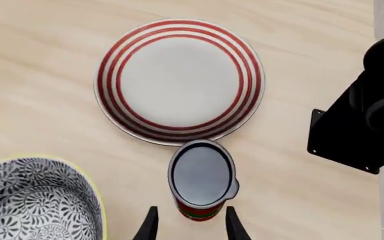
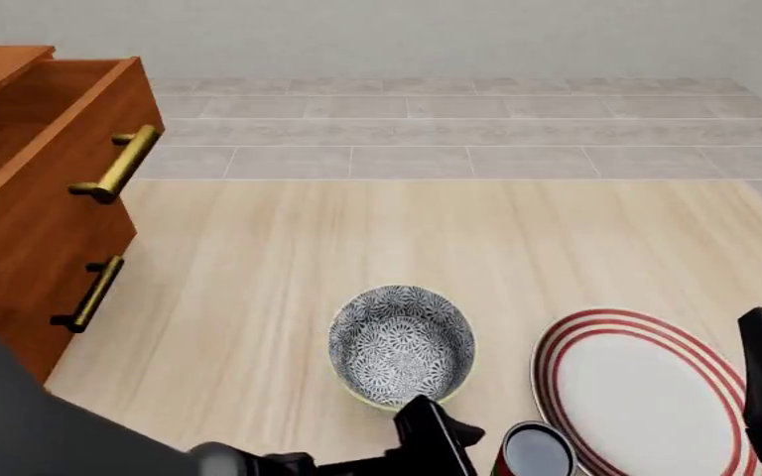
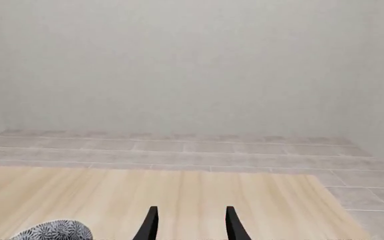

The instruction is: Put the ketchup in the top drawer of the cabinet.

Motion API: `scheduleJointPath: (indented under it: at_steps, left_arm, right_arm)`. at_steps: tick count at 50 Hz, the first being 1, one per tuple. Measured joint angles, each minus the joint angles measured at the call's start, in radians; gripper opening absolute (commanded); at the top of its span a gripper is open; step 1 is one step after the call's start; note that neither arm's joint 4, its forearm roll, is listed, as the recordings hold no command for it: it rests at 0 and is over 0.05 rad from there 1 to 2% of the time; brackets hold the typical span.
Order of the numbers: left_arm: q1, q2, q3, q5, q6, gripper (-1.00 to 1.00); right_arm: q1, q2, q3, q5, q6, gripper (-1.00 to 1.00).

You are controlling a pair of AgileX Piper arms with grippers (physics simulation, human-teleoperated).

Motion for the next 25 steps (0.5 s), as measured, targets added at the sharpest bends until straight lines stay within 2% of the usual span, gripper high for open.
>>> scheduleJointPath:
  at_steps: [25]
  left_arm:
    - [-0.02, 0.079, -0.055, 0.008, 0.016, 1.0]
  right_arm:
    - [0.006, 0.0, 0.015, -0.001, 0.006, 1.0]
